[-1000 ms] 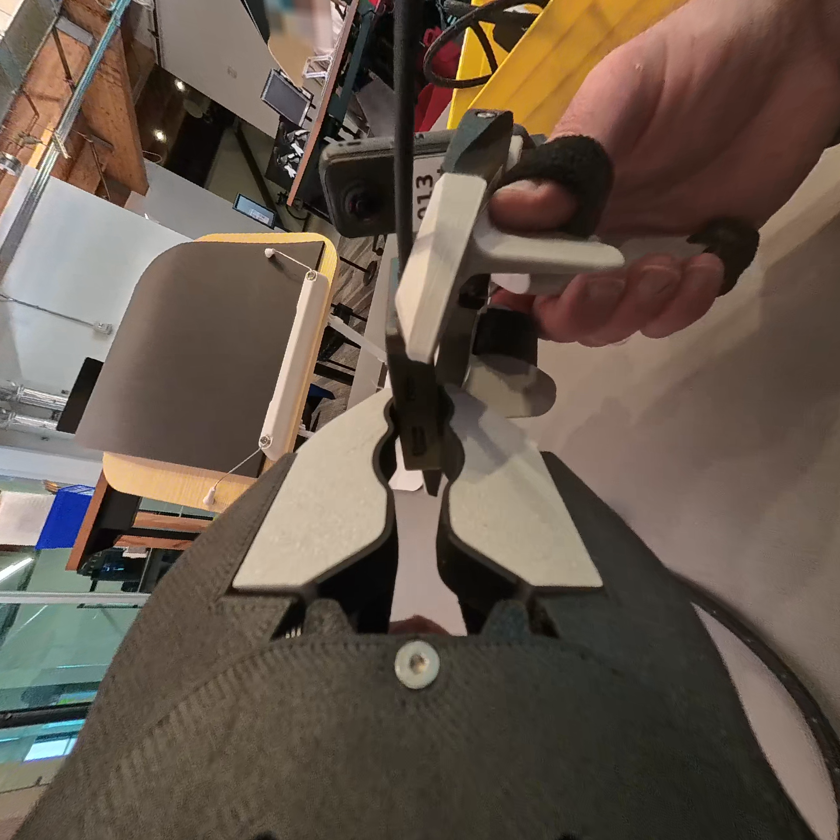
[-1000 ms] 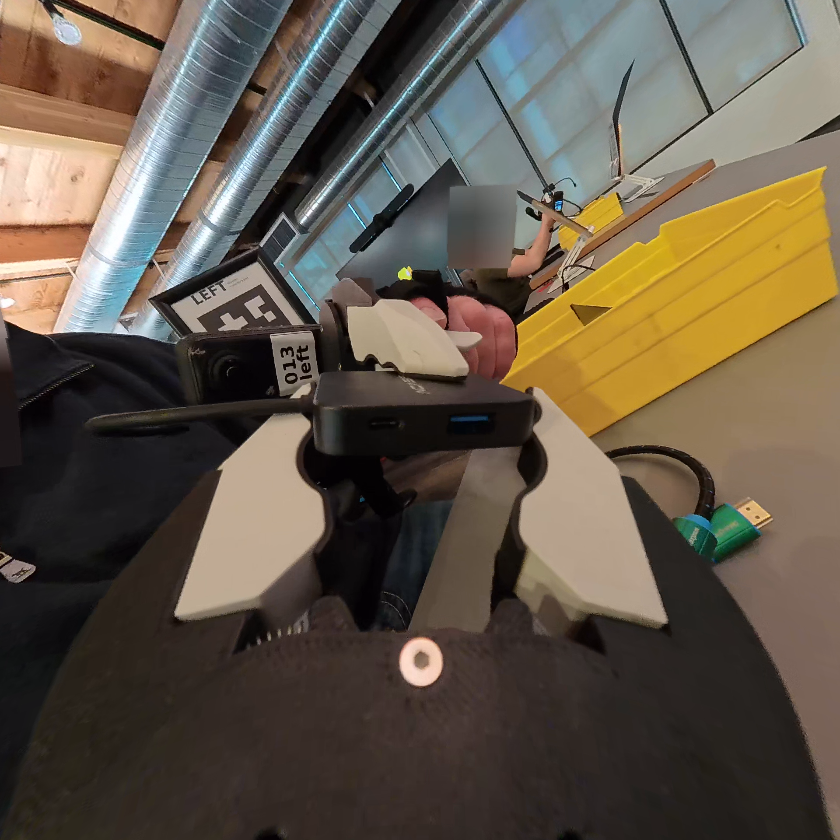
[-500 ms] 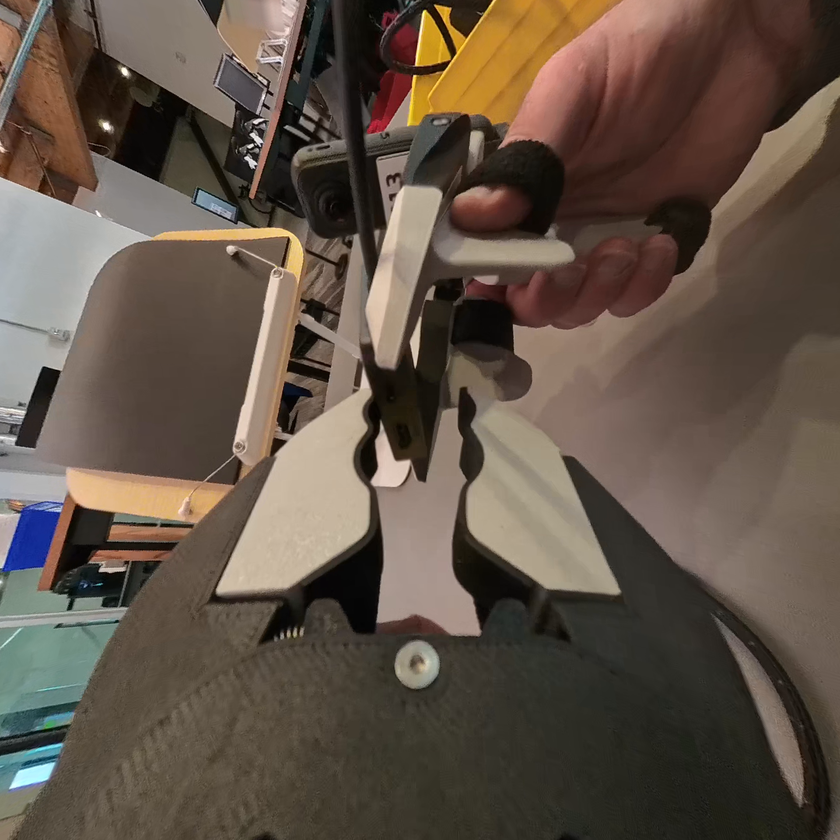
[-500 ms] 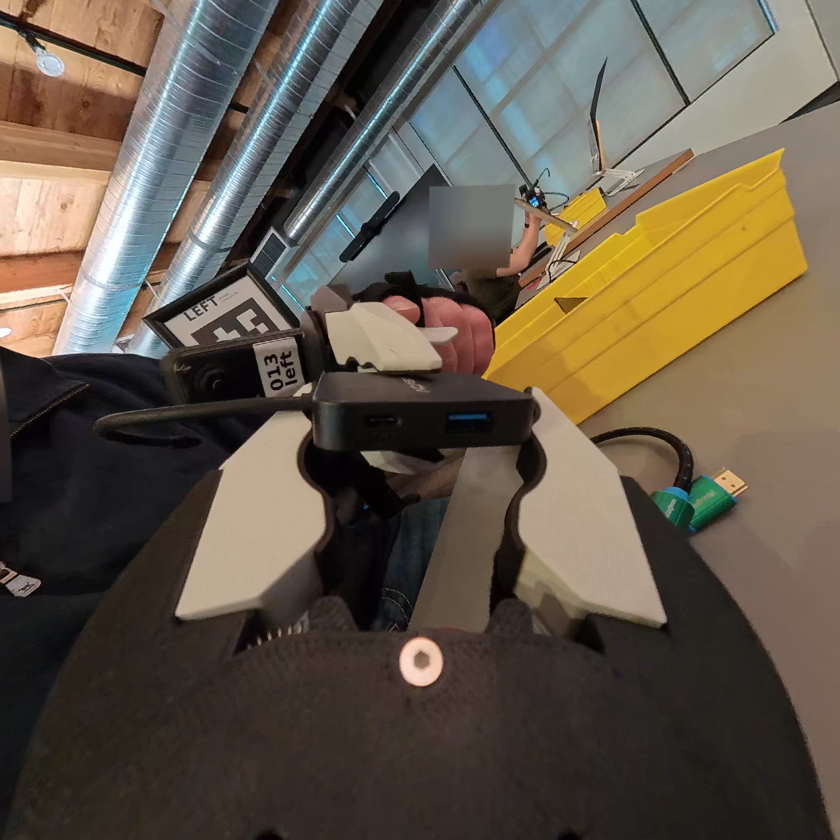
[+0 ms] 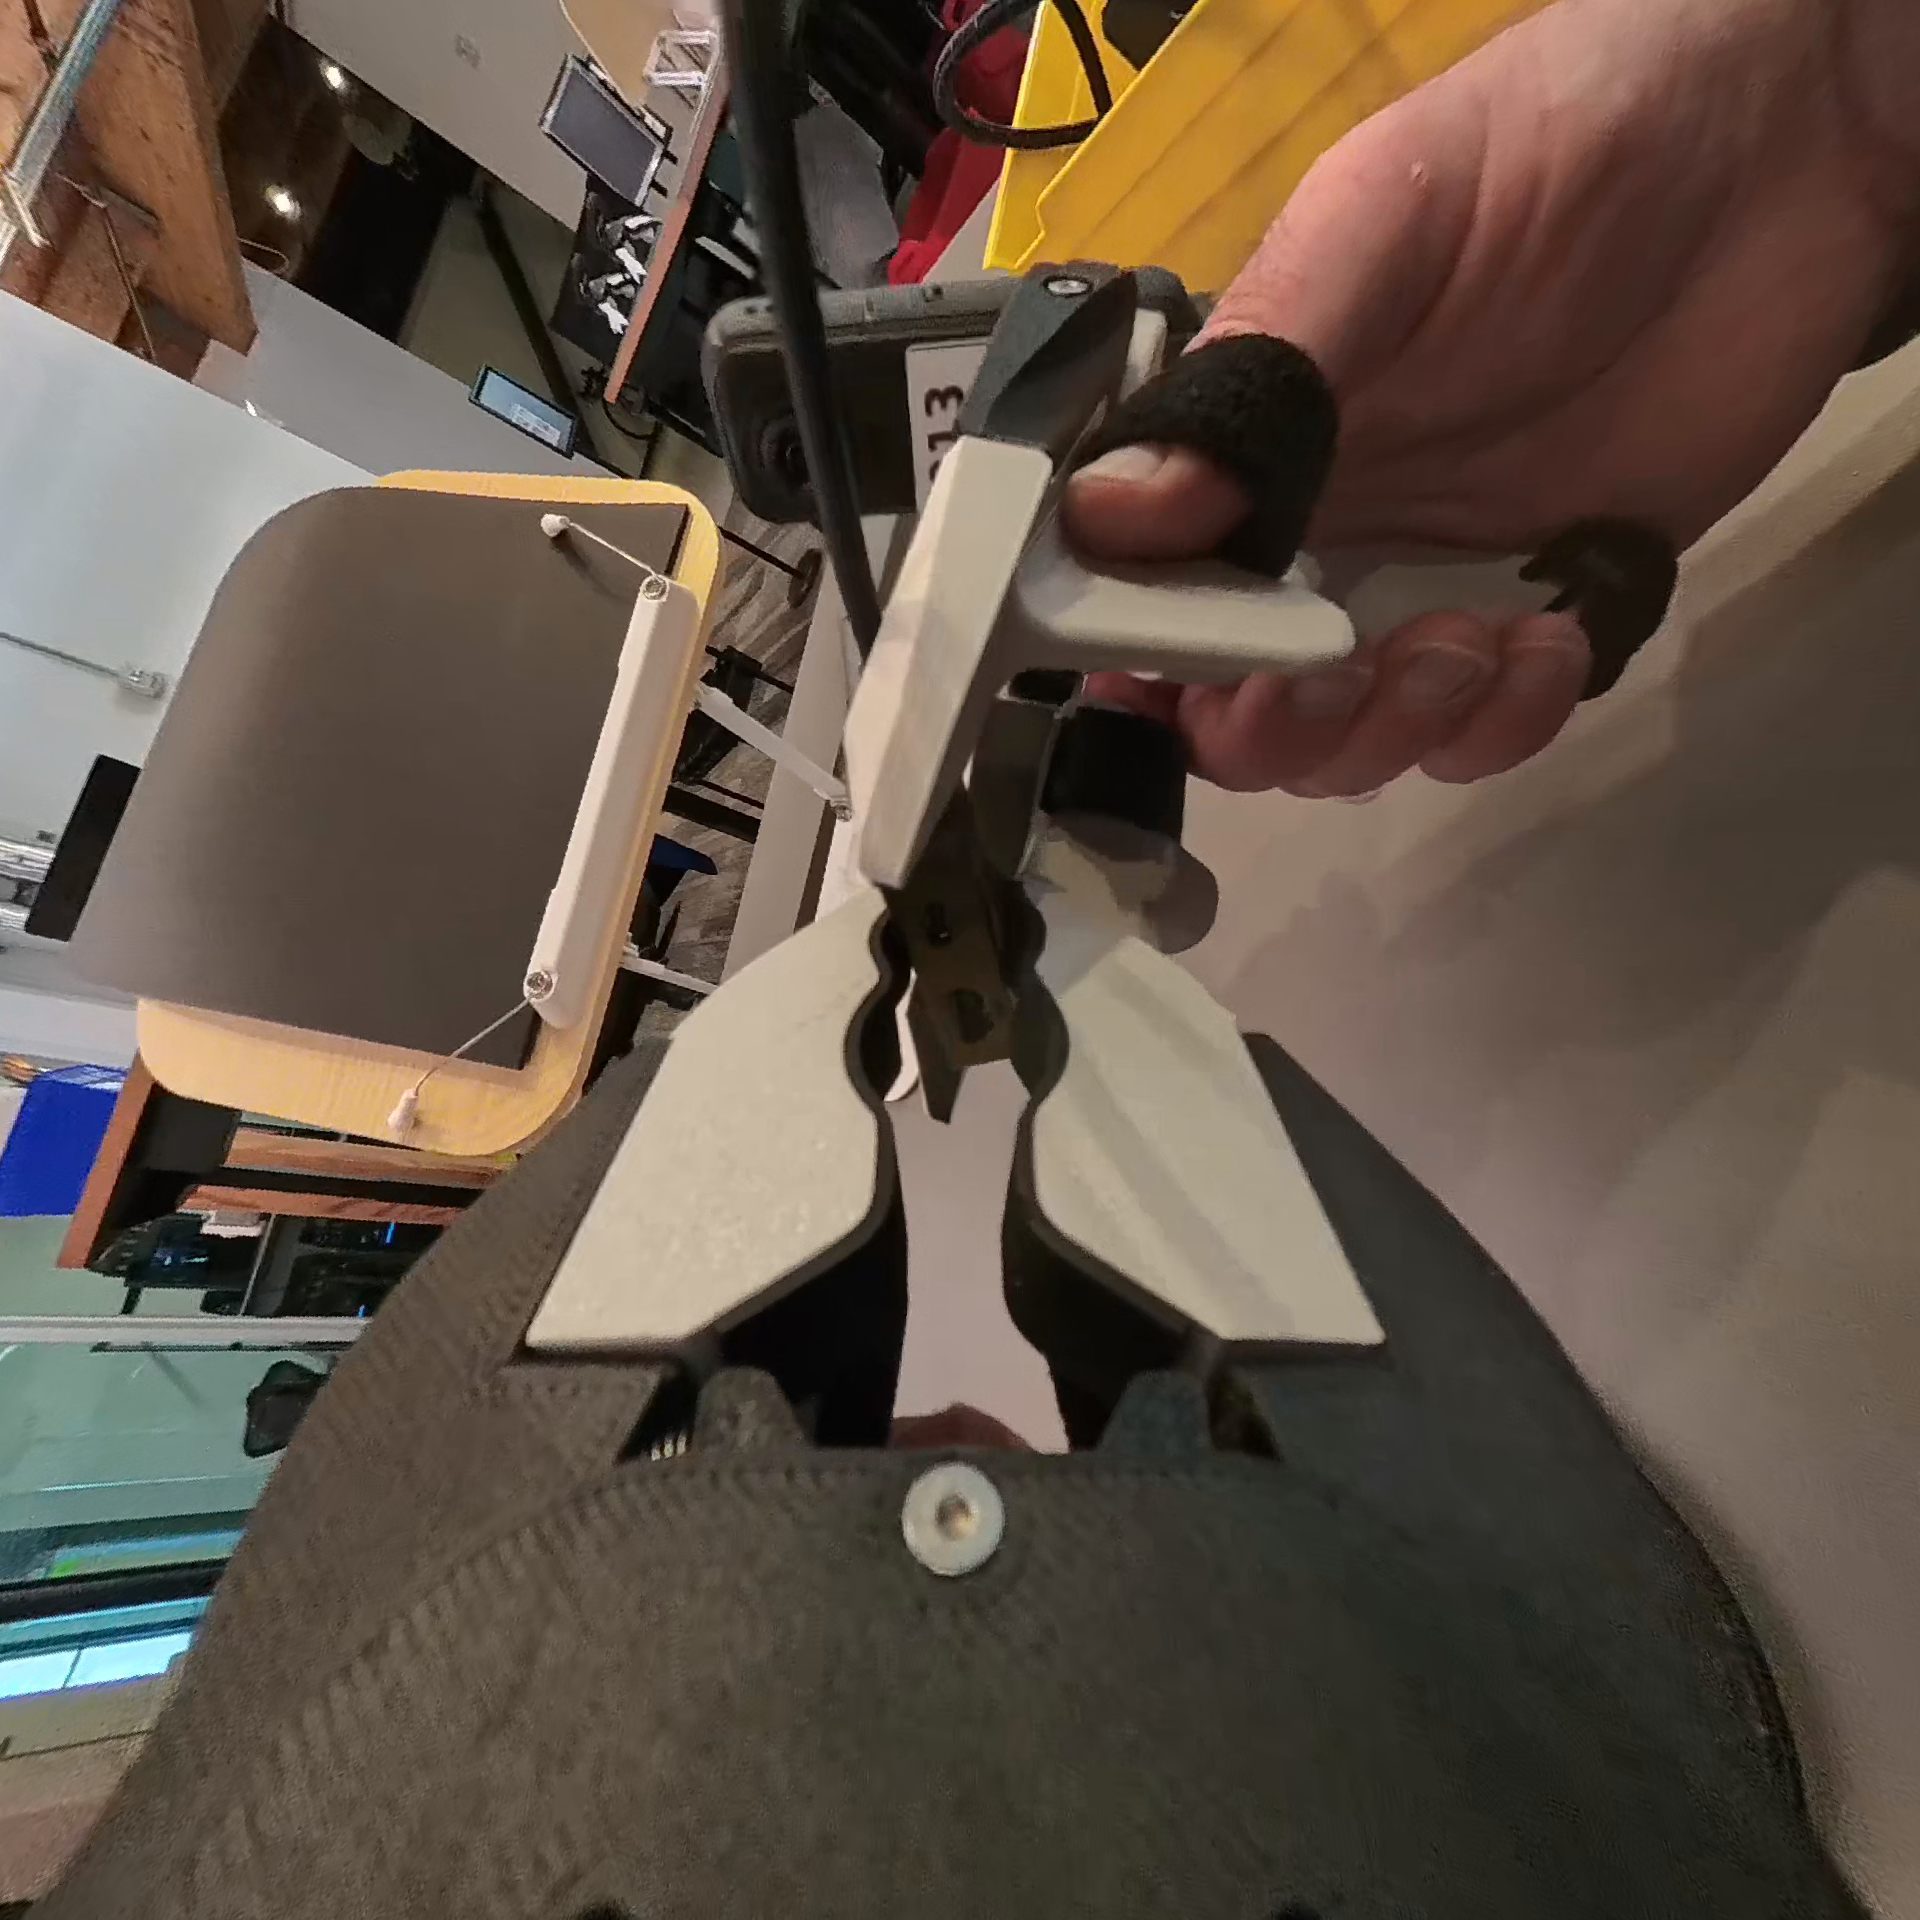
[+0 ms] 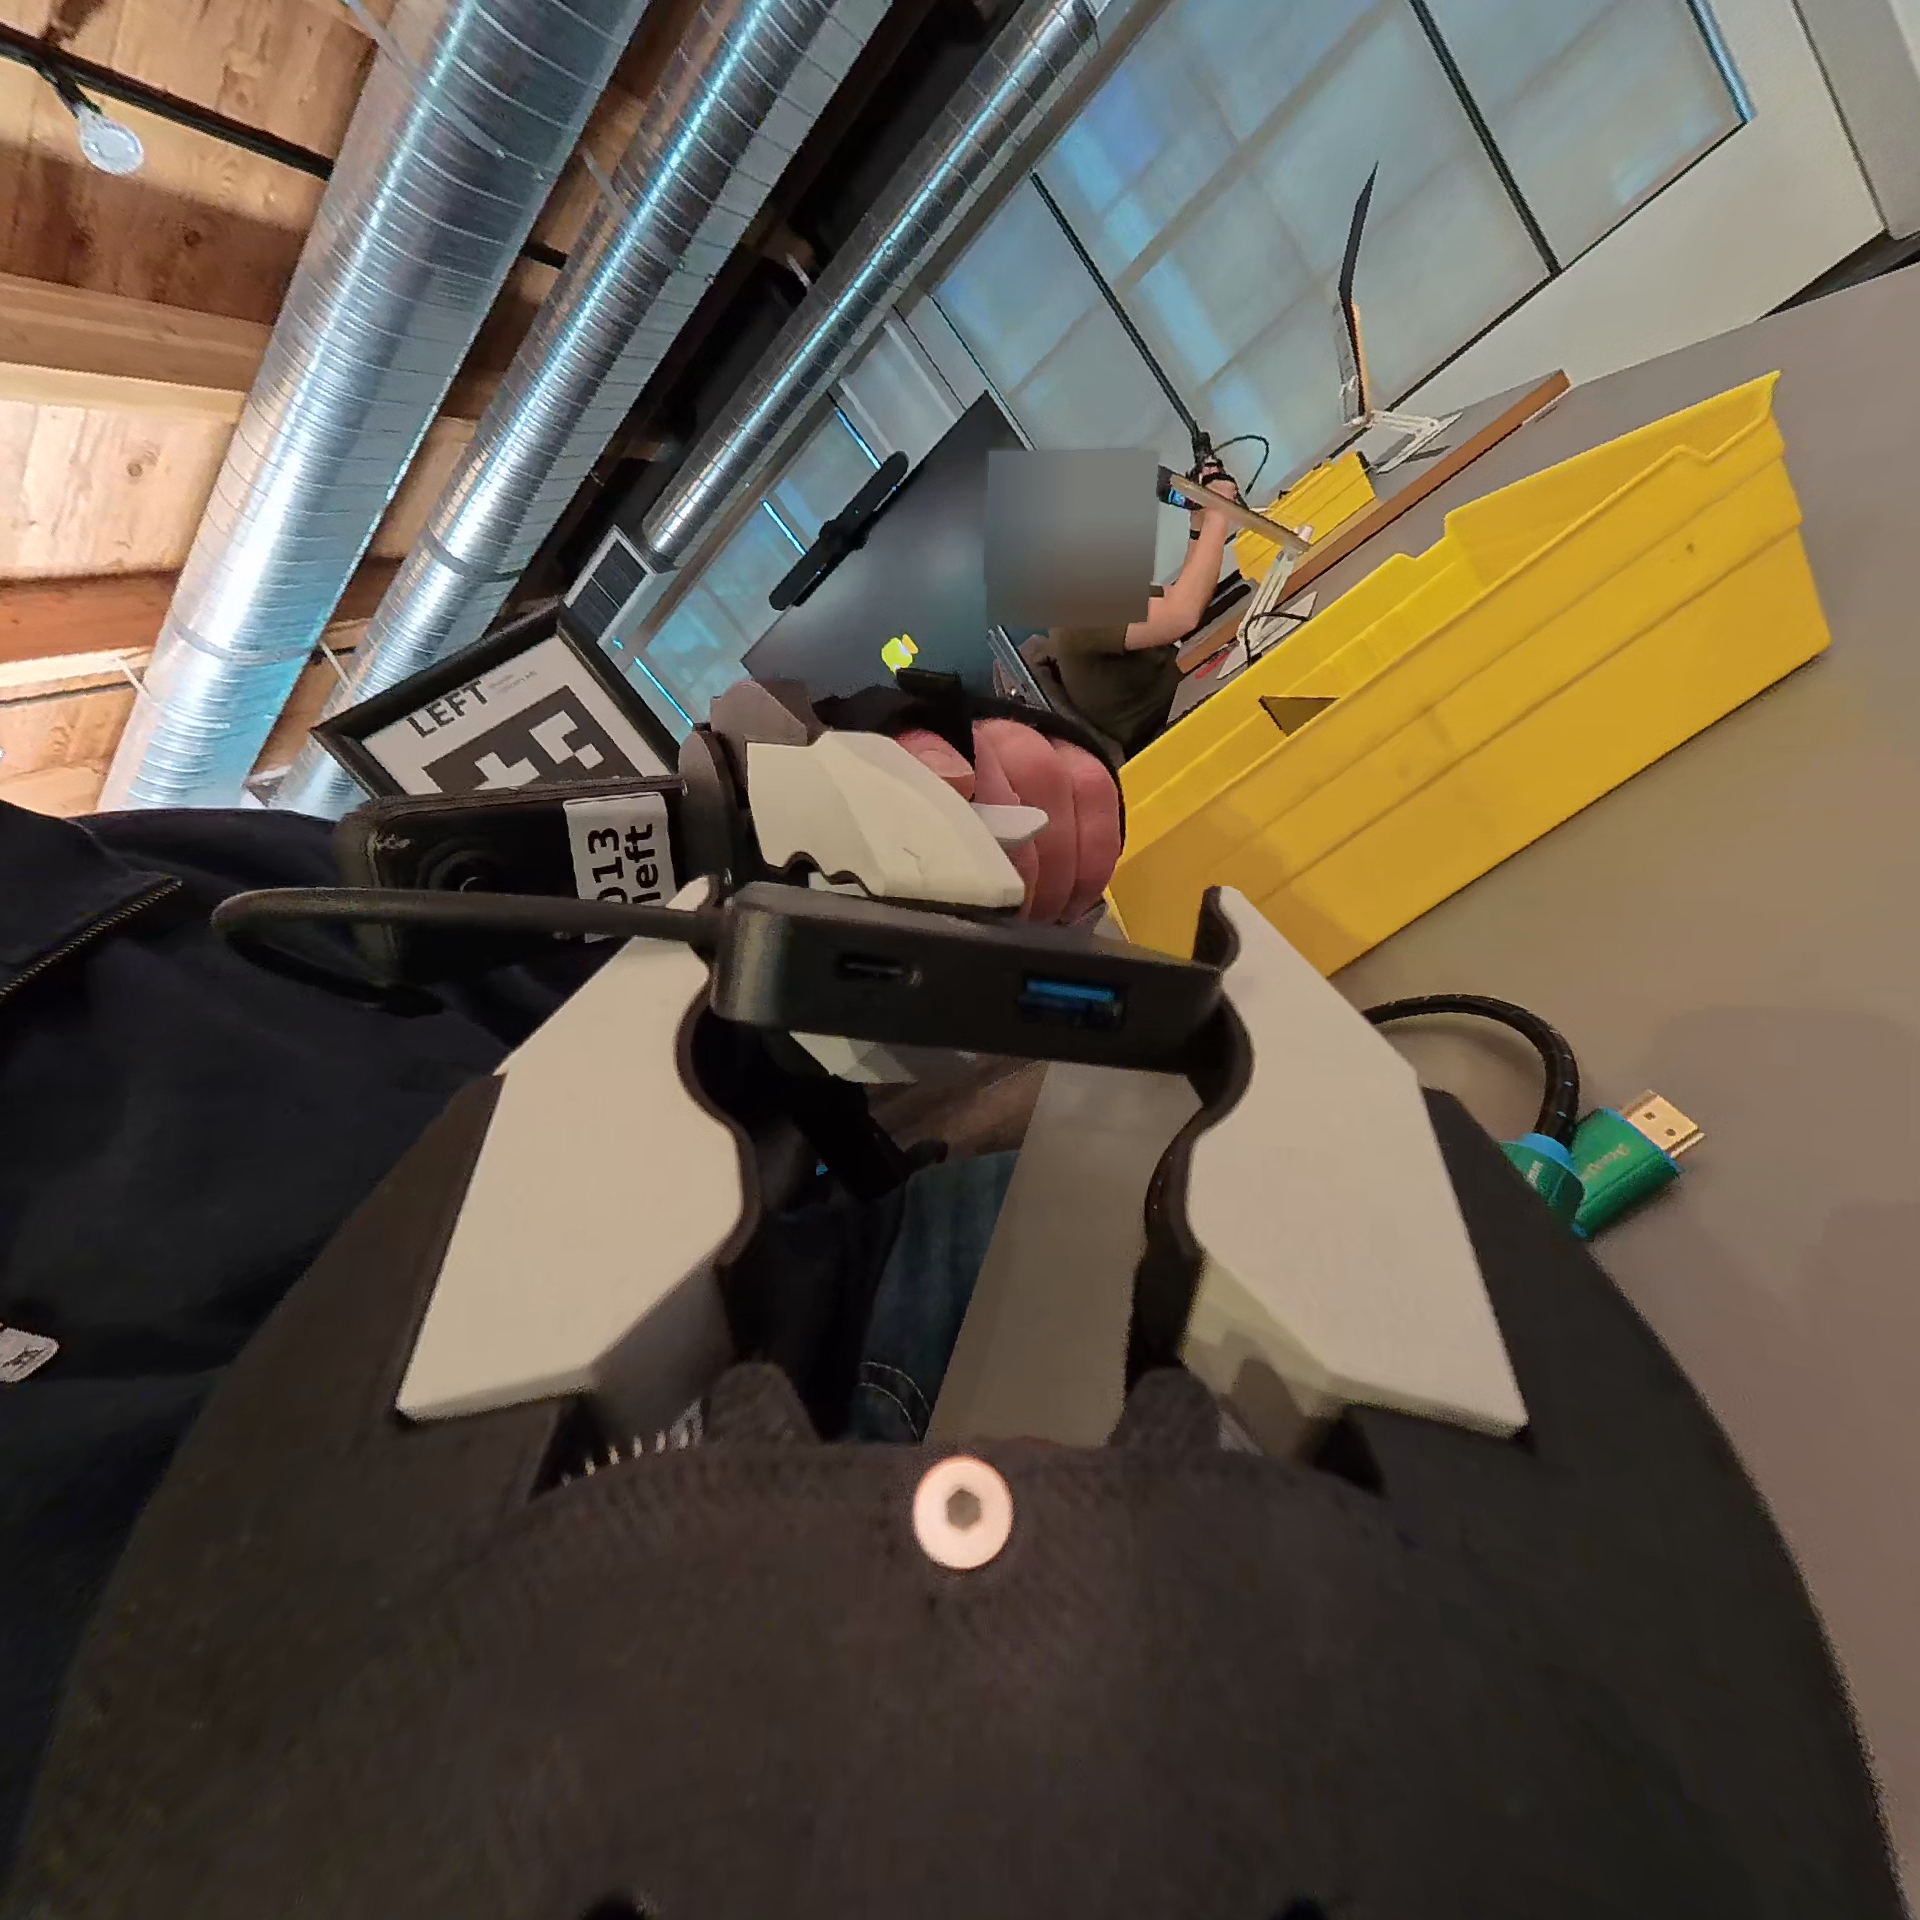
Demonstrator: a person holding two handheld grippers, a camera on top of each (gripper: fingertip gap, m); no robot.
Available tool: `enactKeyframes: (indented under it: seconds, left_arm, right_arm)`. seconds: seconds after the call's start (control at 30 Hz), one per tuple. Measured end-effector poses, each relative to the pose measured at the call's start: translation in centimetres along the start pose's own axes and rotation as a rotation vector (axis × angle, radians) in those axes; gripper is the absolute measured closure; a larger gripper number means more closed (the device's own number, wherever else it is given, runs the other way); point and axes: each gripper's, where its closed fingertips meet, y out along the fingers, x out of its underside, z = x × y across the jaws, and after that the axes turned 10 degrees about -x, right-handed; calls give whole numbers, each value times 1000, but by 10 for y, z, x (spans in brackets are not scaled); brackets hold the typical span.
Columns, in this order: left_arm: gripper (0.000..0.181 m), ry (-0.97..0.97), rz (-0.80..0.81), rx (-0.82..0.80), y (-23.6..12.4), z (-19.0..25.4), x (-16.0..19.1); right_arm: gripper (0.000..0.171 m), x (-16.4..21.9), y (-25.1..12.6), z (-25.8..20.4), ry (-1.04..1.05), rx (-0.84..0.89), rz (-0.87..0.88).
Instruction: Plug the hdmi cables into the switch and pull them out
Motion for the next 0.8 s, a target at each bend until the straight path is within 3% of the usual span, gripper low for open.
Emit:
enactKeyframes:
  seconds: [0.23, 0.53, 0.8]
  left_arm:
    - [162, 41, -9, 1, 2, 3, 2]
    - [144, 44, -52, 39, -2, -4, 16]
    - [142, 77, -251, 208, -6, 8, 73]
  right_arm:
    - [86, 4, -5, 2, 4, 27, -51]
    - [85, -19, -28, -3, 59, -90, 154]
    - [85, -15, -46, 11, 75, -52, 179]
